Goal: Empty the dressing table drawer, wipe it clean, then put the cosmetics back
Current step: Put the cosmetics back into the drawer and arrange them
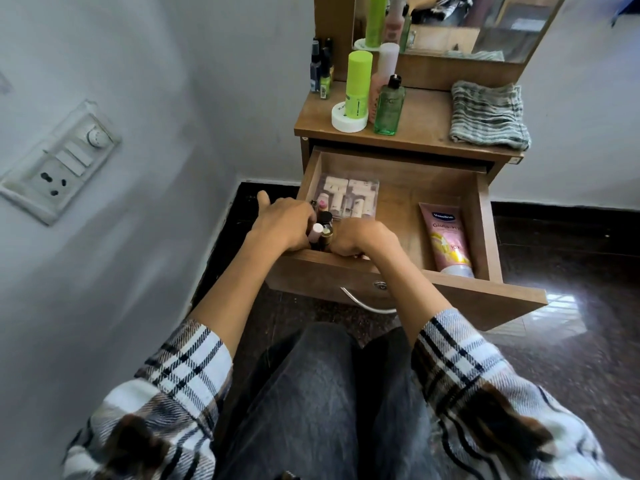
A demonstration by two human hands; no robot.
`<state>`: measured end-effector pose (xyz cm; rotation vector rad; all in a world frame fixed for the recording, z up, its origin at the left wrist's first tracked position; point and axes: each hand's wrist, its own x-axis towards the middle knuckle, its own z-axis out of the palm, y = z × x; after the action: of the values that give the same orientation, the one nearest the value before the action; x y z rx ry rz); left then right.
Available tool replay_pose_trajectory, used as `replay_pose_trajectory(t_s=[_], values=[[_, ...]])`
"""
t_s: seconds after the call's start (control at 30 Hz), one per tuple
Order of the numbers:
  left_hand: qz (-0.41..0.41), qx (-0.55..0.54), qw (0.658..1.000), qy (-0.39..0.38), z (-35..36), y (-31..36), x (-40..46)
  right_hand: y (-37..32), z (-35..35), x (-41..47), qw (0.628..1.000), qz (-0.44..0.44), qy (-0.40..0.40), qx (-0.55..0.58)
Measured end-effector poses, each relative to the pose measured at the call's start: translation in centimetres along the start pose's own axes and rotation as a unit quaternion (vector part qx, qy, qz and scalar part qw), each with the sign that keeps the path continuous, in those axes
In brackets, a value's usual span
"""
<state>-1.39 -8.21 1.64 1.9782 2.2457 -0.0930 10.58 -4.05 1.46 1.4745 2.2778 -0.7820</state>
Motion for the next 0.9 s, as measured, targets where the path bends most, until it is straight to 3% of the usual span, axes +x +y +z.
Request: replay_pose_trajectory(t_s=[0.27, 0.47, 0.9], values=[[-0.004, -0.012, 0.999, -0.031, -0.2, -0.3, 0.3, -0.7, 1.3, 1.5, 0.993, 0.012, 0.091, 0.071], [0.012, -0.024, 0.997, -0.077, 0.0, -0.2, 0.6, -0.6, 1.8, 2.0, 0.990, 0.002, 0.111, 0.086], [0.040, -0.070, 0.997, -0.016, 0.8, -1.1, 0.5, -0.6, 2.8, 2.3, 0.981, 0.011, 0.154, 0.119]])
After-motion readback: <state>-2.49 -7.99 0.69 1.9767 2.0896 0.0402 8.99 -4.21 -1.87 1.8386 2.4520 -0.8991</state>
